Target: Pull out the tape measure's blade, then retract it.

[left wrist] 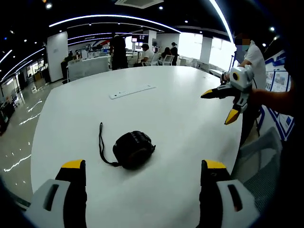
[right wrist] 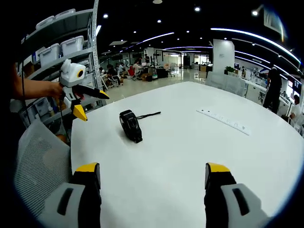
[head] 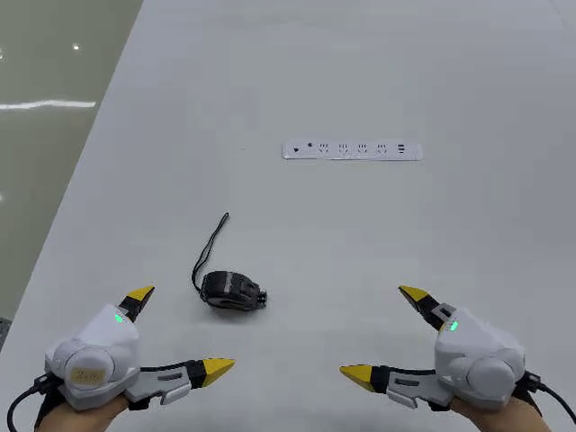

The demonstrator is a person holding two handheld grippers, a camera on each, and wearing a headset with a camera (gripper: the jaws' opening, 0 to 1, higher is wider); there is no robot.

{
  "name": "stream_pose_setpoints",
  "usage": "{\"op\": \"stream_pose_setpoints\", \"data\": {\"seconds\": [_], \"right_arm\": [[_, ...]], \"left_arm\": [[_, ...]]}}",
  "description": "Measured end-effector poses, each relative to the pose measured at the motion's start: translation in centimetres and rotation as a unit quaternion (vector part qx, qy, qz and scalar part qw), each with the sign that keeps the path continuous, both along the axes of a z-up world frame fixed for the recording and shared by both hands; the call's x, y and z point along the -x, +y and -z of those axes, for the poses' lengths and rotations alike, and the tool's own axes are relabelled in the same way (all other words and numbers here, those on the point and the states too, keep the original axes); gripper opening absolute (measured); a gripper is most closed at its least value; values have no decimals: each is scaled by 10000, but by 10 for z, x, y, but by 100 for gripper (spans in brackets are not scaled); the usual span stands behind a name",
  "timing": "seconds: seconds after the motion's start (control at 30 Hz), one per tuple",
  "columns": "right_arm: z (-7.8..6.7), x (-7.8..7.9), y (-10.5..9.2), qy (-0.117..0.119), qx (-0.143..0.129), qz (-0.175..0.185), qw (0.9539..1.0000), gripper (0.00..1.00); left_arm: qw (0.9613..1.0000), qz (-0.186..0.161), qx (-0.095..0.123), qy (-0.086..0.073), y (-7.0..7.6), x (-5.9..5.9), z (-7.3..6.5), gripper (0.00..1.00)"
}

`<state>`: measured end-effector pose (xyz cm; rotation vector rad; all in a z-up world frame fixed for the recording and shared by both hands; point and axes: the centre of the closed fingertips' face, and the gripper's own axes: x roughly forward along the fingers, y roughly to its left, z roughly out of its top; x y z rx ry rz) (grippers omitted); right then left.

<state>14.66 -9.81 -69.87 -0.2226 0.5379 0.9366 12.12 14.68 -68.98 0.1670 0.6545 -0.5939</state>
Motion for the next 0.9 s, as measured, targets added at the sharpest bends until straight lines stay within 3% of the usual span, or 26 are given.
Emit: {"op": "stream_pose_setpoints", "data": {"seconds": [0.2, 0.33, 0.9], "right_arm": [[0, 4, -18, 18, -49, 130, 9999, 96], [2, 9, -27, 11, -37, 169, 9999, 97], [-7, 7, -33, -101, -129, 285, 9995, 98]], "left_arm": [[9998, 142, -107, -35, 7, 7, 2, 99], [9998, 151, -91, 22, 11, 10, 6, 99], [9998, 154, -111, -23, 6, 7, 7, 99]]}}
